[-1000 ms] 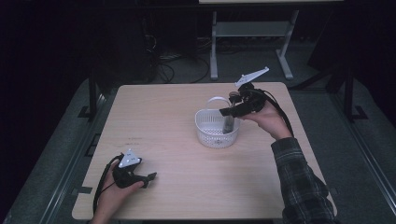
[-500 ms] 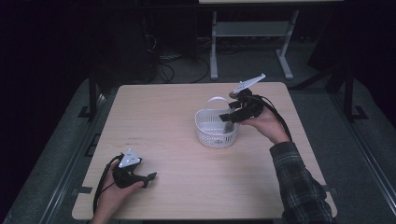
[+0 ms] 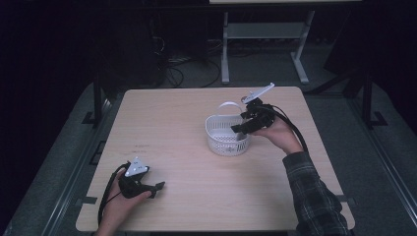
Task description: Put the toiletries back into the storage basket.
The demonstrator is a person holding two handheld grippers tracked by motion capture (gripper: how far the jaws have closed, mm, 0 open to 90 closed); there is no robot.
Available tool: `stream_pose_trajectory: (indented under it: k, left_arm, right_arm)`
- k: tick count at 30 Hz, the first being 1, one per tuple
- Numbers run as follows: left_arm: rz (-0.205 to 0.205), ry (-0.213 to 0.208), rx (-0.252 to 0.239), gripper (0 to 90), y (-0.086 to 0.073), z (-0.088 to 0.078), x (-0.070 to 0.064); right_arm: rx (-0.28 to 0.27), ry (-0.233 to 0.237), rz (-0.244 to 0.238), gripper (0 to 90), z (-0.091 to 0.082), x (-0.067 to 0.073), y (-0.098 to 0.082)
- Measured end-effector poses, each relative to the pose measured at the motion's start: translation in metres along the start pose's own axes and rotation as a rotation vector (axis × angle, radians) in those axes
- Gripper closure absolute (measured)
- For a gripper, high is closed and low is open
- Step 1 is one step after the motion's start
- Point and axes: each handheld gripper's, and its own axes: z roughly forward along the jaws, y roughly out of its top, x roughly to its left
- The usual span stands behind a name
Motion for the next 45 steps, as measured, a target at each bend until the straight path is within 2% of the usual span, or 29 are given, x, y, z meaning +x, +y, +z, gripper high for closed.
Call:
stream_pose_trajectory:
  k: [12,18,25,30,35,39,45]
  left_arm:
    - [0.001,0.000,0.002,13.7,0.000,0.000,0.000]
    - [0.001,0.000,0.002,13.7,0.000,0.000,0.000]
    - [0.000,-0.001,0.002,13.7,0.000,0.000,0.000]
    - [0.000,-0.001,0.001,13.7,0.000,0.000,0.000]
    - [0.000,-0.001,0.001,13.8,0.000,0.000,0.000]
    - [0.000,-0.001,0.002,13.7,0.000,0.000,0.000]
    - [0.001,0.001,0.001,13.7,0.000,0.000,0.000]
  right_arm:
    - [0.002,0.005,0.003,29.4,0.002,-0.001,-0.006]
    - [-0.015,0.006,0.018,20.4,0.000,-0.001,-0.004]
    - [-0.016,-0.021,0.022,9.6,-0.005,0.000,-0.004]
    - [-0.012,-0.019,0.031,9.1,-0.009,0.001,-0.009]
    - [-0.018,-0.031,0.045,9.1,-0.015,-0.001,-0.016]
    - [-0.007,-0.048,0.038,8.8,-0.022,0.000,-0.020]
    - [-0.027,-0.056,0.042,8.8,-0.032,0.003,-0.029]
